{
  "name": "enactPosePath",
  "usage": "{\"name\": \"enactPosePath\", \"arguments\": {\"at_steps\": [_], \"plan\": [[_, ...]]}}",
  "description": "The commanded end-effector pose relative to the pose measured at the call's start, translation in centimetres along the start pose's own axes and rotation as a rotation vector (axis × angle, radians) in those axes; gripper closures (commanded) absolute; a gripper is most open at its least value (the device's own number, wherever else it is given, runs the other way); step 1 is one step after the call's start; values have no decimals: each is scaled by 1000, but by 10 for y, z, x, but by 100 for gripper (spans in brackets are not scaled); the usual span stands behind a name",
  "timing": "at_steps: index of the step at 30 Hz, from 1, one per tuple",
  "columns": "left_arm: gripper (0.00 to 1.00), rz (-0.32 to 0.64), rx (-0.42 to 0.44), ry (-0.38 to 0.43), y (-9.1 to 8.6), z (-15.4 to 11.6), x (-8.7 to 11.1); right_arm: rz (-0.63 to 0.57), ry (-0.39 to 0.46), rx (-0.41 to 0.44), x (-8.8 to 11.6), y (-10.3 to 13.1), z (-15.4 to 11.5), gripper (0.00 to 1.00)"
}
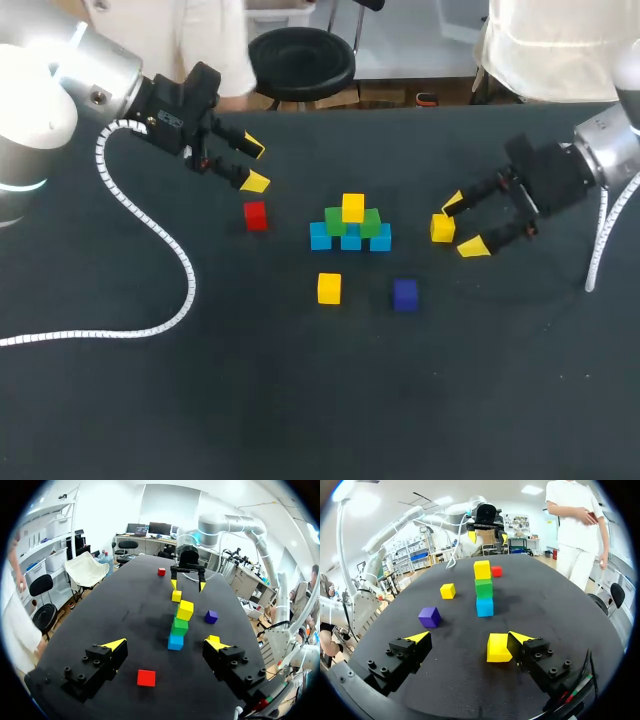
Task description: Place the blue cubes, place green cubes on the blue cubes, place the yellow cubes on the green cubes, then place the red cubes on the yellow cubes, and place purple cube on the red cubes.
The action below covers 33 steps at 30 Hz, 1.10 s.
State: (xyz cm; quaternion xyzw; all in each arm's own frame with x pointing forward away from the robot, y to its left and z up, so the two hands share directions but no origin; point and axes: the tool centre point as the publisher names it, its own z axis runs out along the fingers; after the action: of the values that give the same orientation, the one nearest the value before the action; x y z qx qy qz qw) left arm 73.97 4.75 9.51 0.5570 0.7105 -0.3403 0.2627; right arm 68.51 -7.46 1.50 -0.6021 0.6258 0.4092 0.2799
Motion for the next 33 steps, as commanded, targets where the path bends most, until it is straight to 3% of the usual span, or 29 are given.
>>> {"name": "enactPosePath", "arguments": {"at_steps": [1,8,22,33], "plan": [[0,-1,3,3,2,0,0,-7,-4,1,1,-7,4,0],[0,-1,3,3,2,0,0,-50,-8,22,-10,-4,-7,0],[0,-1,3,3,2,0,0,-61,24,-28,-5,-38,-4,0],[0,-1,3,3,2,0,0,-35,0,-52,4,-33,7,0]]}}
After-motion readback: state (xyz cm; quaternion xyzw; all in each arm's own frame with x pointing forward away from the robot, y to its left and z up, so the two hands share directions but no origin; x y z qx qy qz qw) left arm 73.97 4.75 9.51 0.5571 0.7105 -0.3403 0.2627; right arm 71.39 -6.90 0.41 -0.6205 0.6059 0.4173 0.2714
